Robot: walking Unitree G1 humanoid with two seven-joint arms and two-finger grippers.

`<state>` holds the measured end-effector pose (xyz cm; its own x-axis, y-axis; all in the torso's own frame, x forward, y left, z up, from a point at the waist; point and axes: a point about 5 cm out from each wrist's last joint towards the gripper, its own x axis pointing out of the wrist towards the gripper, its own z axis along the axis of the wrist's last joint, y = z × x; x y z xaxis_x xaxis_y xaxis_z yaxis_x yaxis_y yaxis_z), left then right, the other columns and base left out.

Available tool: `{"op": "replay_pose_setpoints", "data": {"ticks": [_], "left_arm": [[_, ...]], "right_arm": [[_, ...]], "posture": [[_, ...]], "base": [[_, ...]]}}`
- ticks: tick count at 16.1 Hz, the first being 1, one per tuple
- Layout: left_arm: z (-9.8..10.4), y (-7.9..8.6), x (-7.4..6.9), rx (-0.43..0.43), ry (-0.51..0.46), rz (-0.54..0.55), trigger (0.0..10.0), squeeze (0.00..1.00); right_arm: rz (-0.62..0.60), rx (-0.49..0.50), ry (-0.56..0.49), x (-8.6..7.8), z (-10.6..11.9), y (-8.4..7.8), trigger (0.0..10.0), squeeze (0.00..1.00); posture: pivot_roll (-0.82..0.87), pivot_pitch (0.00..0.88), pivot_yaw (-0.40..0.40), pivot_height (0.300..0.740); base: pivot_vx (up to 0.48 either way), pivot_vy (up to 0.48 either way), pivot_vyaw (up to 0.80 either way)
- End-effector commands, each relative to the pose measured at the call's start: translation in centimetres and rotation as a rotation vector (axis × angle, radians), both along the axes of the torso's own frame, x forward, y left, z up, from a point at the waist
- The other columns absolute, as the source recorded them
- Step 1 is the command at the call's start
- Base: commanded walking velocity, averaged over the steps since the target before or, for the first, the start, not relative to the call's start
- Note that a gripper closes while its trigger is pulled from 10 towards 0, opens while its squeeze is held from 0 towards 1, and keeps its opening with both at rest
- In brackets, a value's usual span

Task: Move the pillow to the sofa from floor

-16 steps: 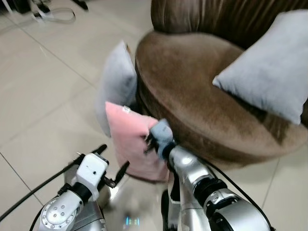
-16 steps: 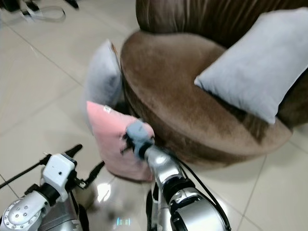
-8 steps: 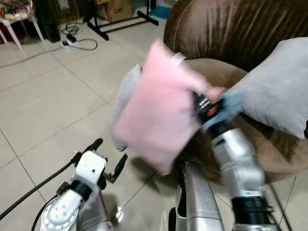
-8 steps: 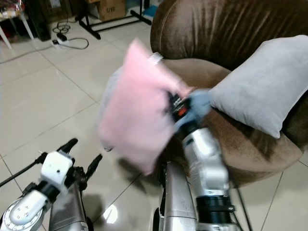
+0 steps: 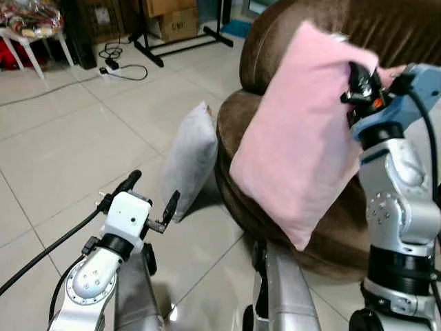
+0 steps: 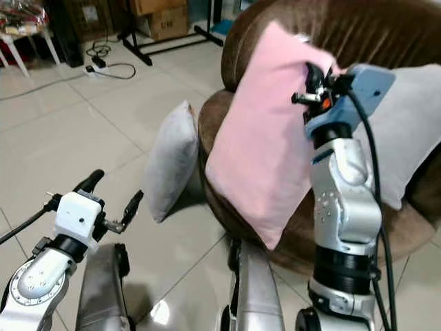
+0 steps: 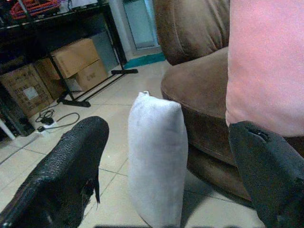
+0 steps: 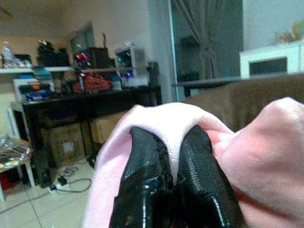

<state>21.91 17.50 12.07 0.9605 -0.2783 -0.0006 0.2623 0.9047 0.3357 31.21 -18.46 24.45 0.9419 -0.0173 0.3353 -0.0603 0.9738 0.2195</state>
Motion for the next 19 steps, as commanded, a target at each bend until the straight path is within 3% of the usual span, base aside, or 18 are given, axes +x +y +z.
{"op": "replay_pose_setpoints", "data": {"ticks": [1, 4, 6, 11, 15, 19], "left_arm": [[0.8, 0.2, 0.1, -0.007, -0.030, 0.017, 10.0, 0.00], [1.0, 0.3, 0.4, -0.013, -0.038, 0.025, 10.0, 0.00], [1.0, 0.1, 0.9, -0.014, -0.043, 0.019, 10.0, 0.00], [1.0, -0.3, 1.7, -0.016, -0.046, 0.004, 10.0, 0.00], [0.3, -0.5, 1.9, -0.025, -0.019, 0.003, 10.0, 0.00], [0.2, -0.5, 2.2, -0.028, -0.020, 0.011, 10.0, 0.00]], "right_arm": [[-0.029, 0.004, -0.047, -0.4, 1.3, -0.1, 10.0, 0.00], [-0.046, 0.002, -0.009, -0.3, 0.6, -0.3, 10.0, 0.00], [-0.071, -0.017, 0.107, -0.9, -3.1, 0.0, 10.0, 0.00], [-0.089, 0.003, 0.158, -1.1, -4.7, 0.3, 10.0, 0.00], [-0.124, -0.033, 0.274, -2.4, -8.7, -0.1, 10.0, 0.00], [-0.127, -0.032, 0.285, -2.6, -9.1, 0.1, 10.0, 0.00]], "posture": [[0.05, 0.000, -0.093, 0.545], [0.05, 0.000, -0.087, 0.570], [0.05, 0.000, -0.077, 0.590], [0.04, 0.000, -0.061, 0.630], [0.03, 0.000, -0.050, 0.670], [0.03, 0.000, -0.043, 0.695]], "base": [[0.000, 0.000, 0.00], [0.000, 0.000, 0.00], [0.000, 0.000, 0.00], [0.000, 0.000, 0.00], [0.000, 0.000, 0.00], [0.000, 0.000, 0.00]]}}
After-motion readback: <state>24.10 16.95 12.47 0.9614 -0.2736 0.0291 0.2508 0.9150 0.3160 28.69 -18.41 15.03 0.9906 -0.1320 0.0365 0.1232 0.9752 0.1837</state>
